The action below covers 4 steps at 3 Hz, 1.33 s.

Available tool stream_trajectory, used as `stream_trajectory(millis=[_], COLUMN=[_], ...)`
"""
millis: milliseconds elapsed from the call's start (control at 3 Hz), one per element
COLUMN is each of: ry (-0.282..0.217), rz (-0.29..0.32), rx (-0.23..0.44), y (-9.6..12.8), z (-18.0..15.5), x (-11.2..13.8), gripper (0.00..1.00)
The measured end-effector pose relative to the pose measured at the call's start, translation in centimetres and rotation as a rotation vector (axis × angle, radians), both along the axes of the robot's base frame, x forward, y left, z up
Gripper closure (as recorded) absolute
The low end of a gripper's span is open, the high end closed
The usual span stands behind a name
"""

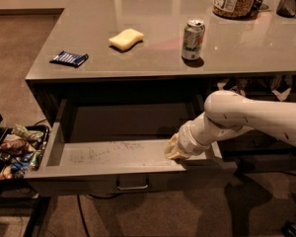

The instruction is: Open top drawer

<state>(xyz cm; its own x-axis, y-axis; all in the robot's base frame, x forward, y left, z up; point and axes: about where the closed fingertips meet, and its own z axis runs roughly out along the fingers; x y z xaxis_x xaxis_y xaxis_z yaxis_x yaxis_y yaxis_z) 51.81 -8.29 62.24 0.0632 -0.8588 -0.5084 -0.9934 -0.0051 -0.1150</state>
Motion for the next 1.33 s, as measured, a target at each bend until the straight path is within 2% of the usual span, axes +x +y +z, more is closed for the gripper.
stream_trajectory(millis=[1000,1333], ry=[0.055,0.083], rz=[0.000,0.017], rx=[0.019,0.039], y=[0.0,0.4], z=[1.0,1.5], x=[-4.3,-7.5], gripper=[1.00,1.00])
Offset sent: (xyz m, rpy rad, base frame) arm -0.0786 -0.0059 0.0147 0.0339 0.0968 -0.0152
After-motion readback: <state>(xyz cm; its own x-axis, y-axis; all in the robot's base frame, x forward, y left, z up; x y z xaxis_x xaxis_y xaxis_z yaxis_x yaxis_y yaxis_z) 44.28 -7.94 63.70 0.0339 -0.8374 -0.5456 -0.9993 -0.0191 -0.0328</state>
